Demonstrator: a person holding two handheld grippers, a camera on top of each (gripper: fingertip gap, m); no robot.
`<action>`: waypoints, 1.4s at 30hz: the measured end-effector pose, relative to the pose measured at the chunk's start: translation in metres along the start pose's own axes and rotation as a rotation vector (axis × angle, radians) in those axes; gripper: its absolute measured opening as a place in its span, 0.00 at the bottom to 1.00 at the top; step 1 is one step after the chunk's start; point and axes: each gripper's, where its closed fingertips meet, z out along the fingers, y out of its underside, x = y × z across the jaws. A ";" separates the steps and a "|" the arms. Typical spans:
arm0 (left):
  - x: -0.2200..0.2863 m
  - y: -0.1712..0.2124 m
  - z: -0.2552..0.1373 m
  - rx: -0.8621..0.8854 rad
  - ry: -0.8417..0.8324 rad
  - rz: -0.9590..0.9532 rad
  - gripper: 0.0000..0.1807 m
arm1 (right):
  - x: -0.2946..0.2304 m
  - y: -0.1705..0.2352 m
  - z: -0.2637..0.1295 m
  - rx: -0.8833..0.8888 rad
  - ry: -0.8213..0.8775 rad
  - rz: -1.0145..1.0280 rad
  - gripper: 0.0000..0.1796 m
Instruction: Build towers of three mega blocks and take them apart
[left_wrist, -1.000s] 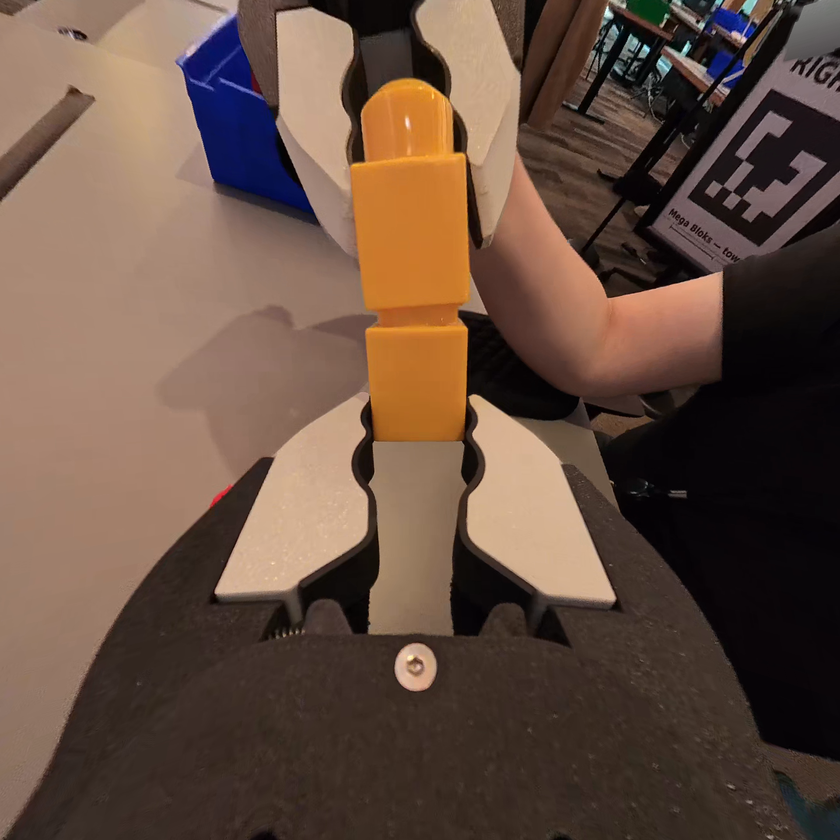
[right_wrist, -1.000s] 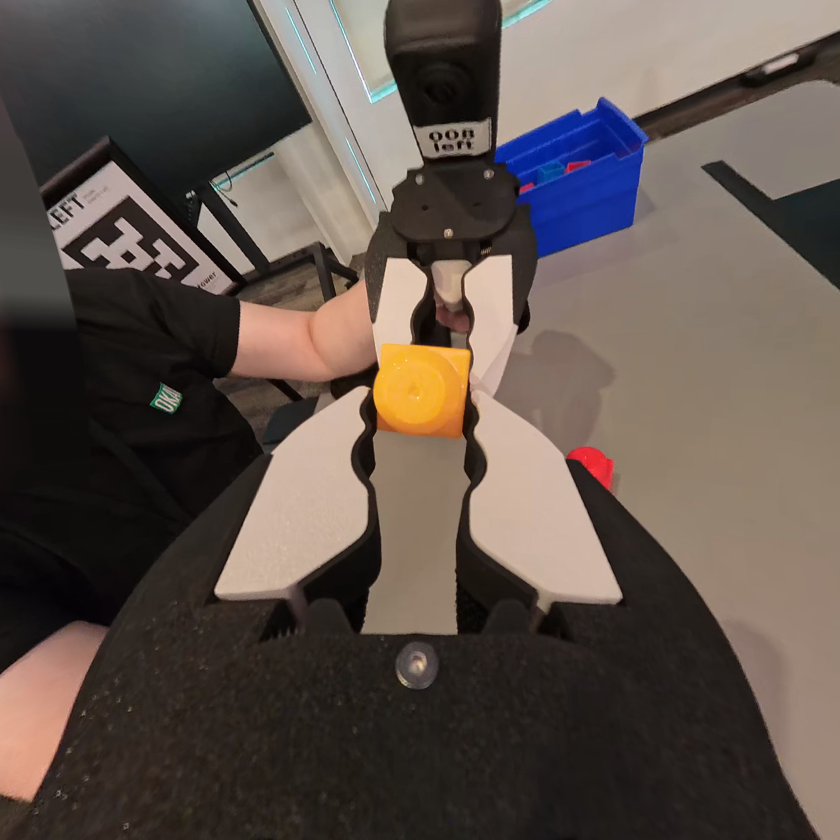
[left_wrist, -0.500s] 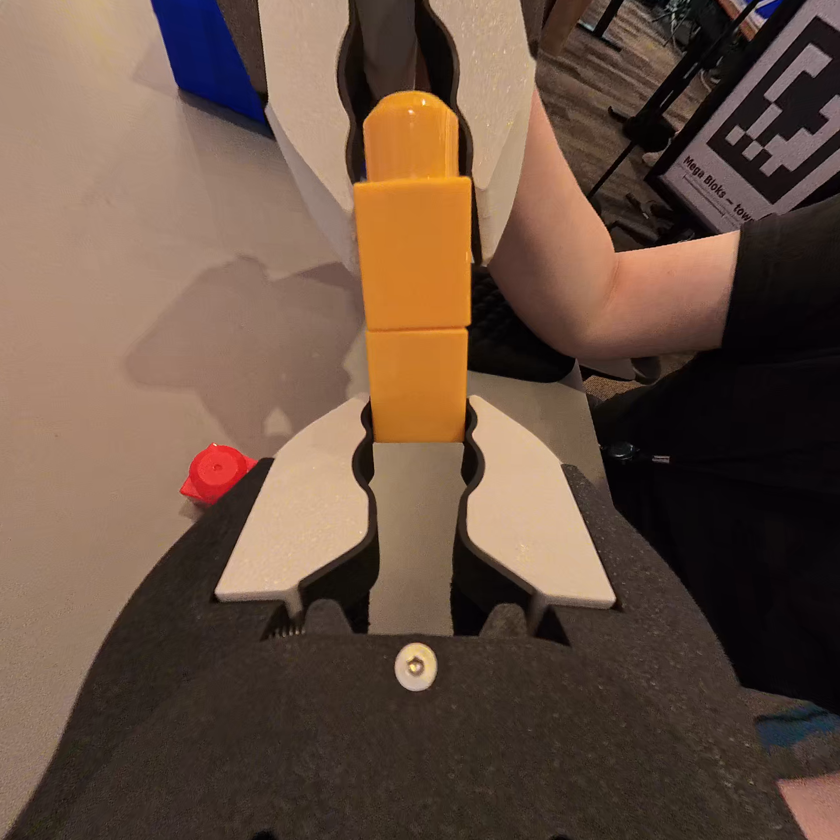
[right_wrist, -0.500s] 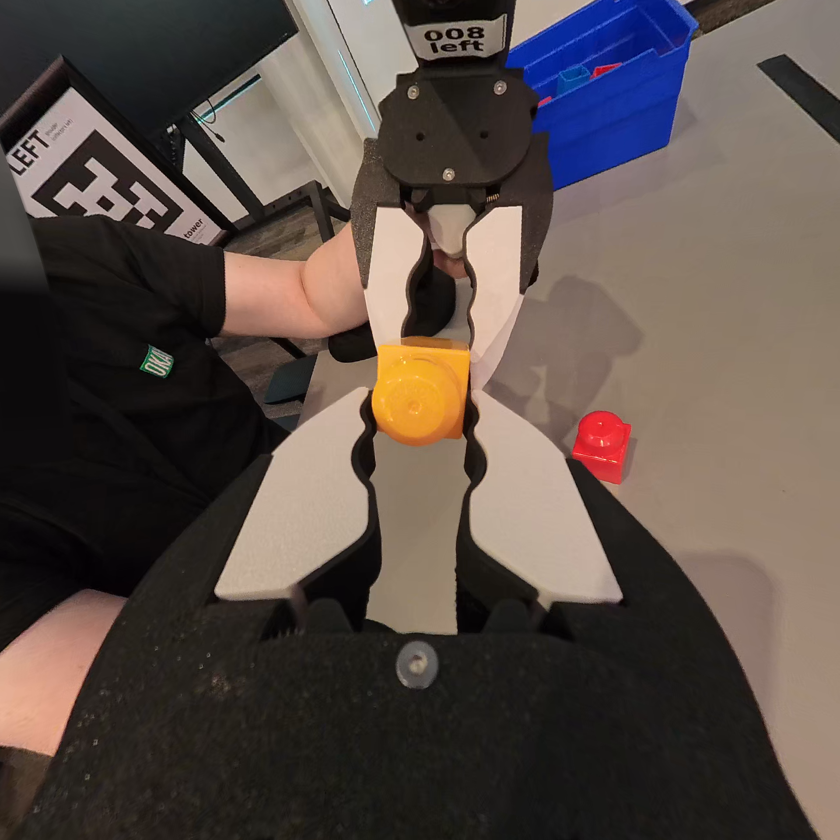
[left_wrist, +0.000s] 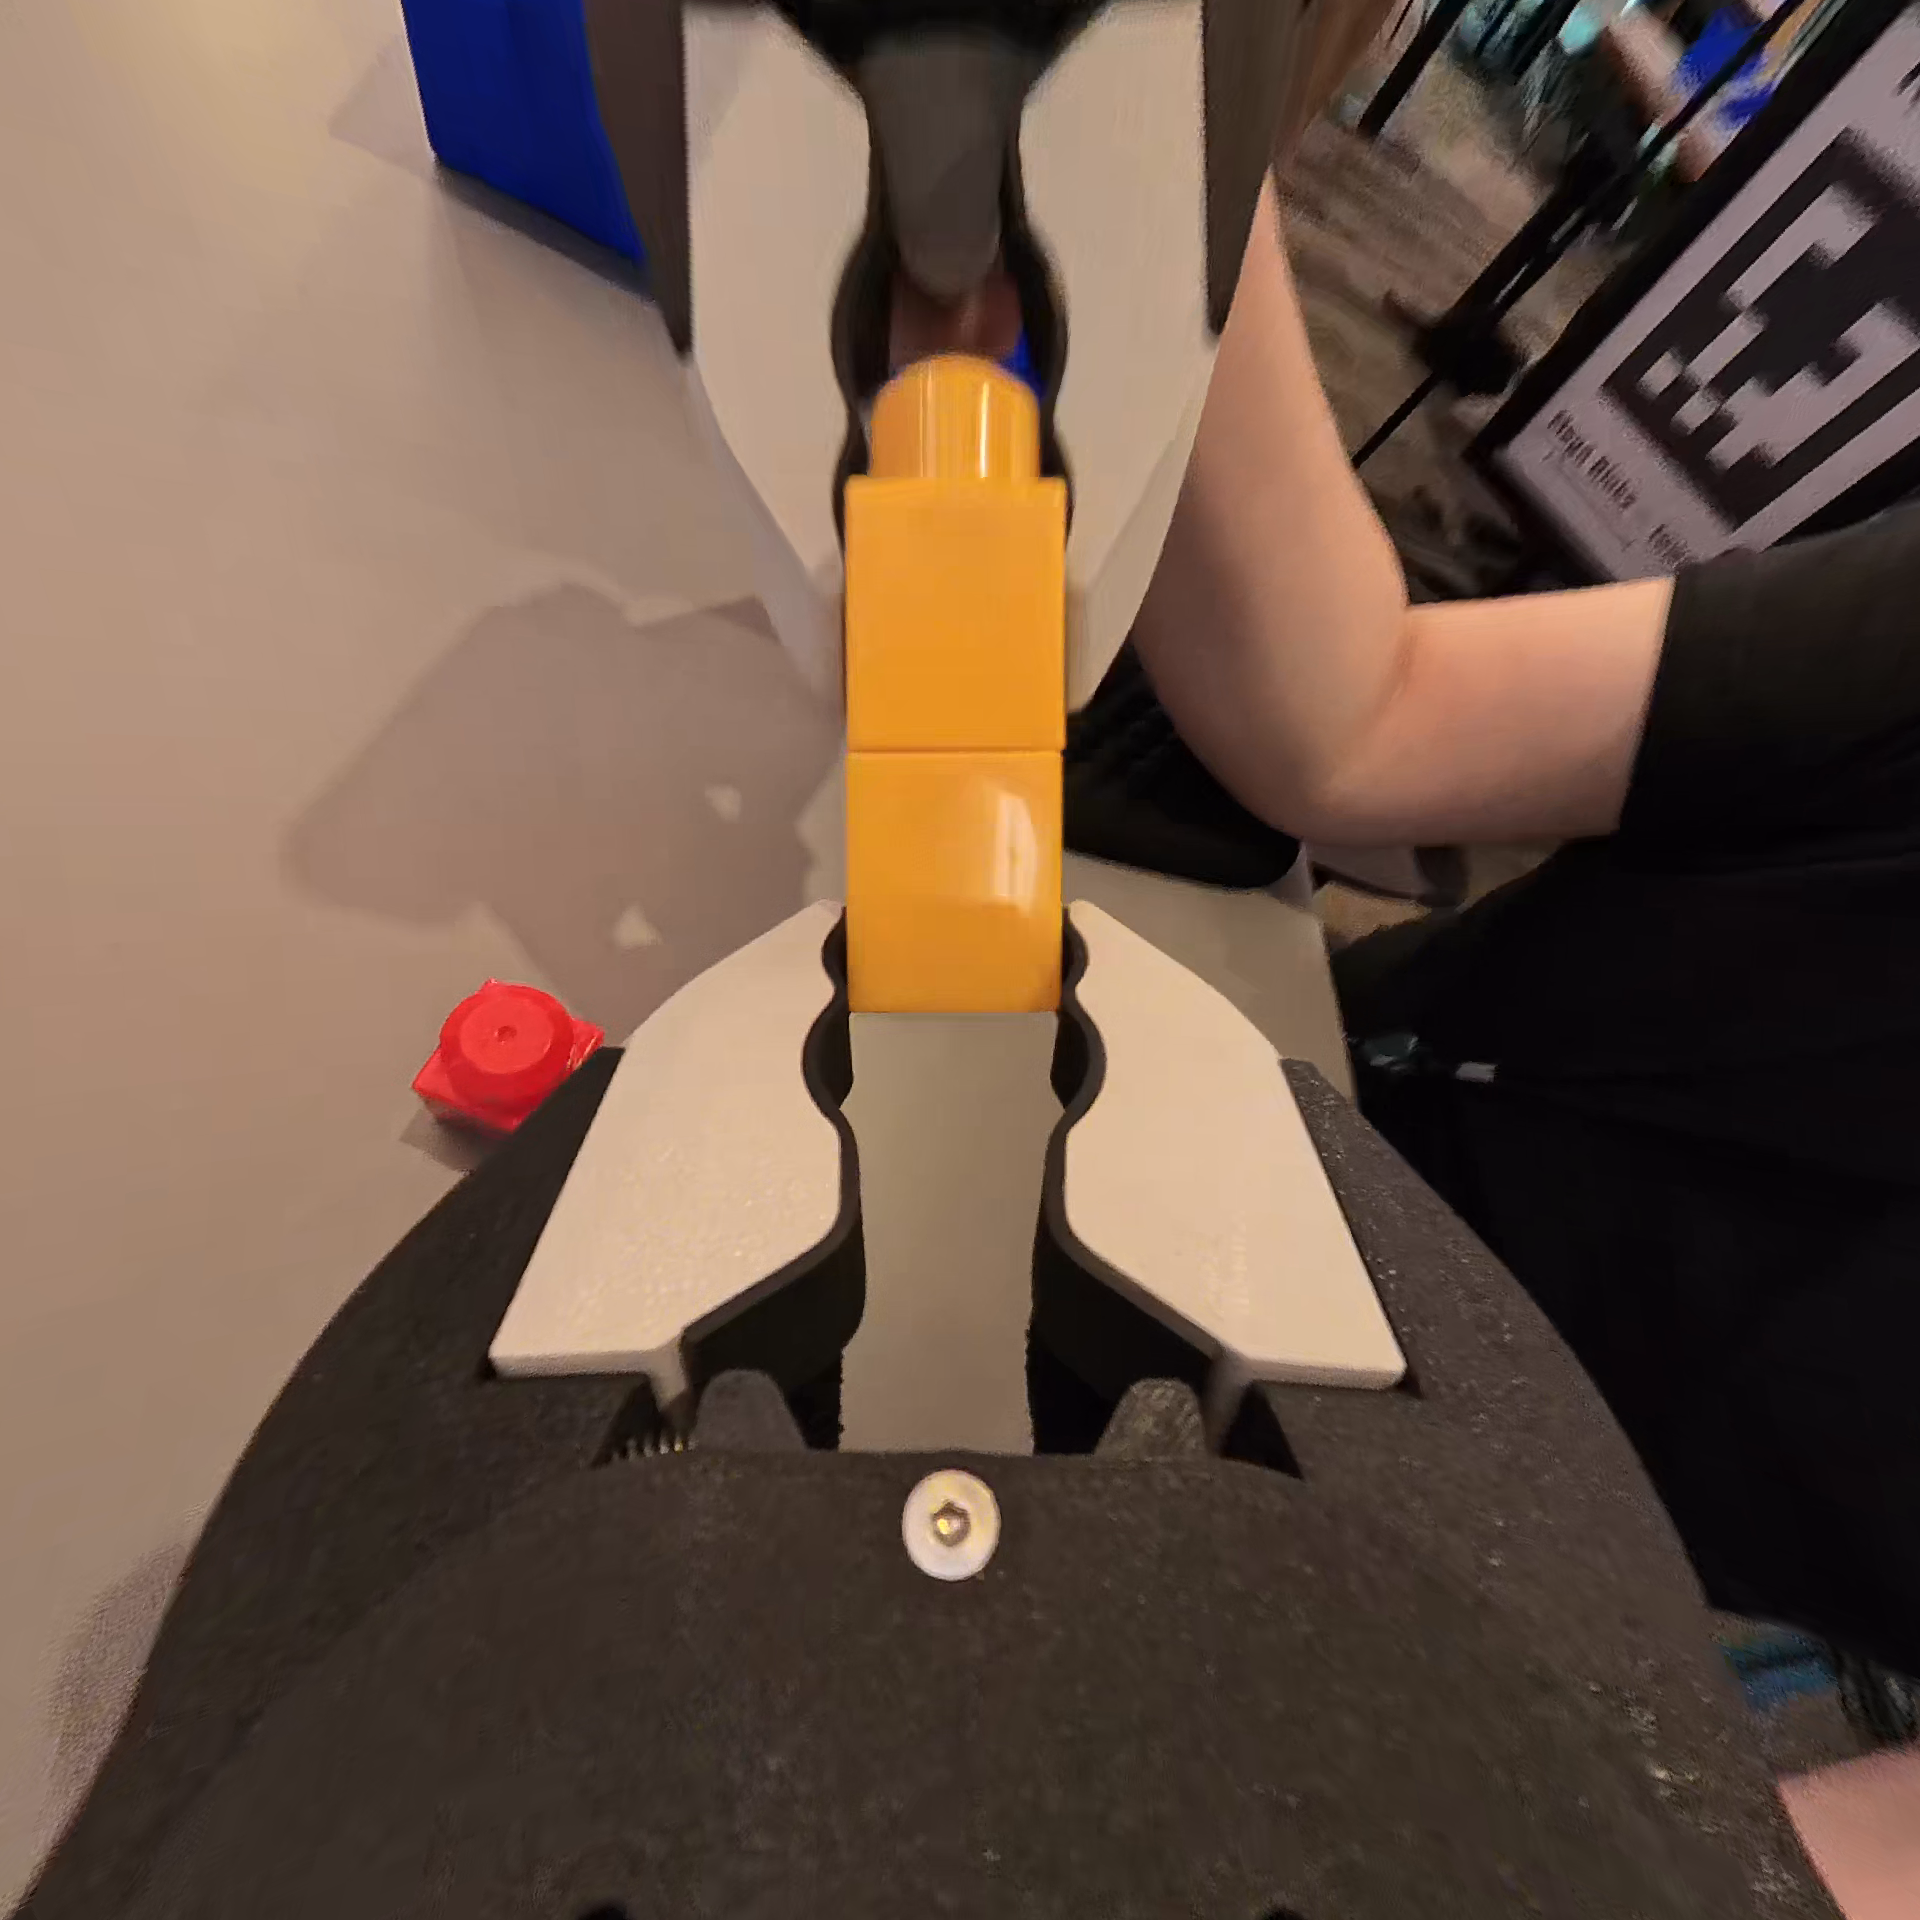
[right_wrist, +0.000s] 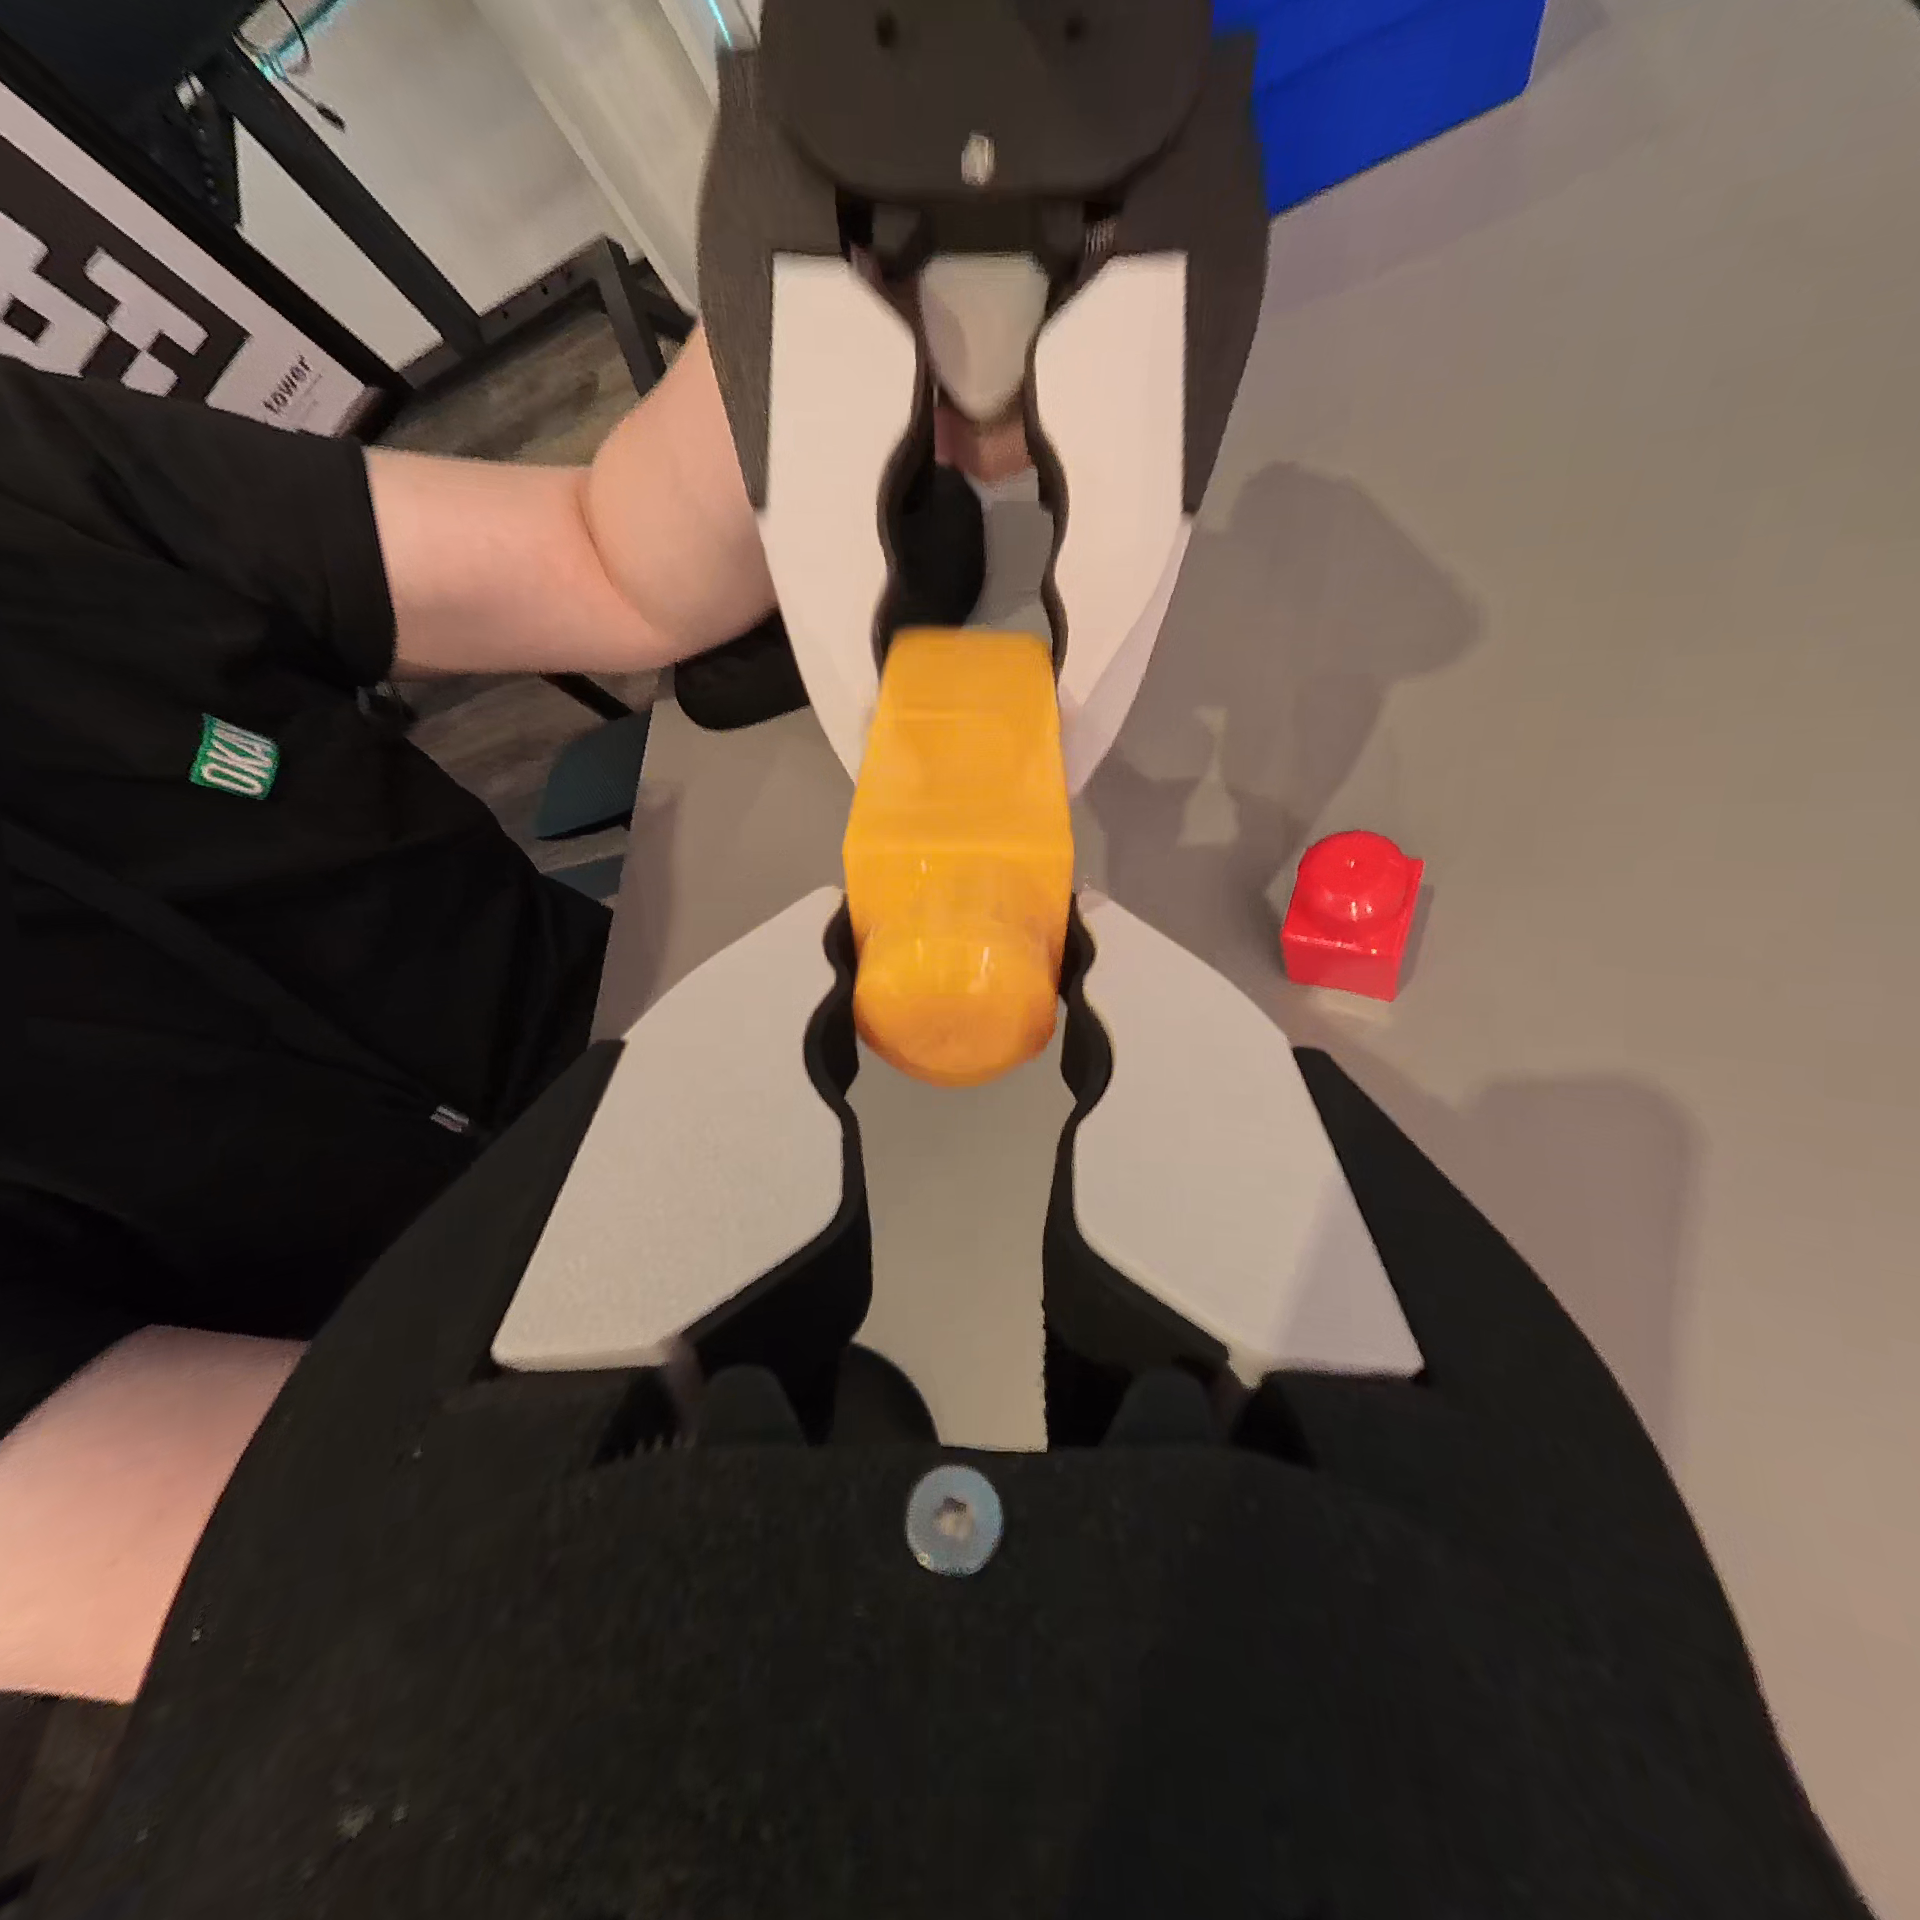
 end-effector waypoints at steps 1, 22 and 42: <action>0.003 -0.009 -0.005 0.065 0.029 -0.018 0.19 | -0.001 0.004 0.004 -0.029 -0.007 -0.006 0.20; -0.006 0.003 -0.008 -0.025 -0.107 0.076 0.24 | 0.005 0.002 0.016 -0.077 0.039 -0.090 0.20; -0.006 -0.044 -0.028 0.334 -0.049 0.069 0.20 | 0.006 -0.094 -0.033 0.526 0.159 -0.201 0.29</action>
